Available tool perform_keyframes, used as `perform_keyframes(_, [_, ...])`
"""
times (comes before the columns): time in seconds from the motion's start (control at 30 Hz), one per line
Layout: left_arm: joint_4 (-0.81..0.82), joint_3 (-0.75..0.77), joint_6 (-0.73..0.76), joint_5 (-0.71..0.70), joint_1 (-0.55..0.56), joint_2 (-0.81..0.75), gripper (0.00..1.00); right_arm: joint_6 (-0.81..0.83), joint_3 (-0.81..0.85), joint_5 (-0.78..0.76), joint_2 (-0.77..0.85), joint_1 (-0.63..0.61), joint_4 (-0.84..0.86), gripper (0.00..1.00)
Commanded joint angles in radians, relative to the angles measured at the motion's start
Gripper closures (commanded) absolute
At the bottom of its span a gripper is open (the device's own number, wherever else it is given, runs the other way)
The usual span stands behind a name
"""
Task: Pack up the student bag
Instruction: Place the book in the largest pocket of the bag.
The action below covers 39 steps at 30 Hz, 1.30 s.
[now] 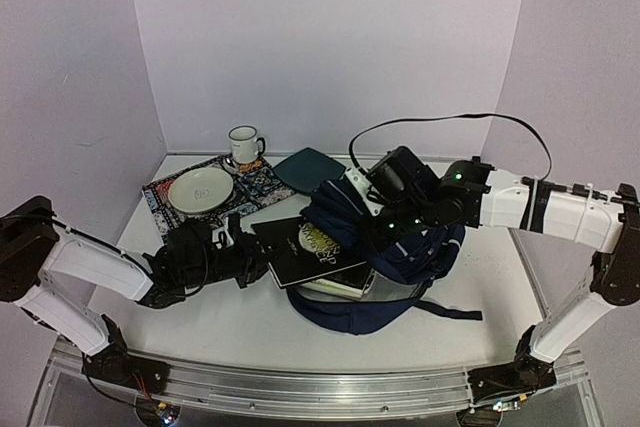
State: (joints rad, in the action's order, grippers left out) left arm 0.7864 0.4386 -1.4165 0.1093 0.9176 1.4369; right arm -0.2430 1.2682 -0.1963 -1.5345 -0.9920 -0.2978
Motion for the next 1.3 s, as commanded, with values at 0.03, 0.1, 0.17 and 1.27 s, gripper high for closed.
perform_keyframes(0.03, [0.146, 0.147, 0.012, -0.146, 0.058, 0.066, 1.00, -0.081, 0.028, -0.026, 0.010, -0.069, 0.161, 1.00])
perform_keyframes(0.1, [0.148, 0.169, 0.009, -0.190, 0.074, 0.097, 1.00, -0.113, 0.029, -0.066, 0.003, -0.087, 0.167, 1.00])
perform_keyframes(0.17, [0.149, 0.192, -0.006, -0.229, 0.092, 0.130, 1.00, -0.143, 0.027, -0.103, -0.001, -0.103, 0.173, 1.00])
perform_keyframes(1.27, [-0.054, 0.227, 0.246, -0.340, 0.266, 0.215, 0.27, -0.145, 0.057, -0.183, -0.060, -0.159, 0.192, 0.98])
